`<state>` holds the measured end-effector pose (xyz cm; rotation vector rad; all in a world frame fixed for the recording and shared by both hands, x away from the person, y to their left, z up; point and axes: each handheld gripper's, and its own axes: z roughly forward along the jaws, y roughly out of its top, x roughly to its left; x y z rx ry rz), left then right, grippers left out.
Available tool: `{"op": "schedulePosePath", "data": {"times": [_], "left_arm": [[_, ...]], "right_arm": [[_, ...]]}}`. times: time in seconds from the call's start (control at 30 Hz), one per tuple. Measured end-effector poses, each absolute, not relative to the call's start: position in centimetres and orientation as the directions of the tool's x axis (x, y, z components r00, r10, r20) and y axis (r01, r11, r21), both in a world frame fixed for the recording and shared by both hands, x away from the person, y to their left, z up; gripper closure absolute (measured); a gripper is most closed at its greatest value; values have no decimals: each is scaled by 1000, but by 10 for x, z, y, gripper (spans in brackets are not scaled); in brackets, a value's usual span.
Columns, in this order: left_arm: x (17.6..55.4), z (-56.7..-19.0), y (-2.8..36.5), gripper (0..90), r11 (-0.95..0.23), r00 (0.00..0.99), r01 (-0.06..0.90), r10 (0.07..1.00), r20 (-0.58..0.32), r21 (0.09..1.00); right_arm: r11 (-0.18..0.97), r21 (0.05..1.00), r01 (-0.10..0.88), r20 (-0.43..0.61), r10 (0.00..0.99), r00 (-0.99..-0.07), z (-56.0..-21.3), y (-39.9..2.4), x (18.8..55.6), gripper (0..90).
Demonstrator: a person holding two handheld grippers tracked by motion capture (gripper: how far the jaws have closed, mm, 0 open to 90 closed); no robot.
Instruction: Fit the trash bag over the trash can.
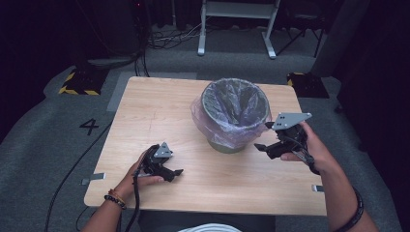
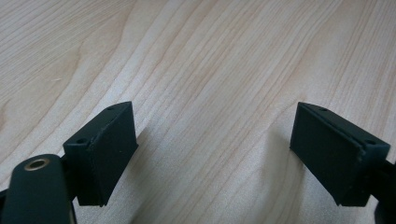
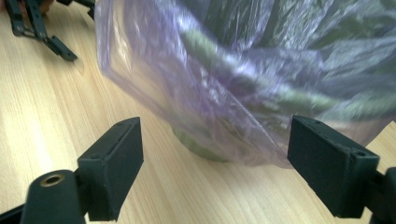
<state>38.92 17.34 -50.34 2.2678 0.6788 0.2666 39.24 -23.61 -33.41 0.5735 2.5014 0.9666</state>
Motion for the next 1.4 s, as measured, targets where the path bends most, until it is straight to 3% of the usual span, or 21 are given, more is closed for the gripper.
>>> {"op": "schedulePosePath", "data": {"times": [0.7,1.4], "left_arm": [[389,-503,173,144,-585,838,391,545,-12,710],[389,-503,173,144,-585,838,391,545,-12,710]], "right_arm": [[736,649,193,-323,496,-806,-369,-243,386,183],[741,620,259,-272,513,-814,-417,-246,386,181]]}}
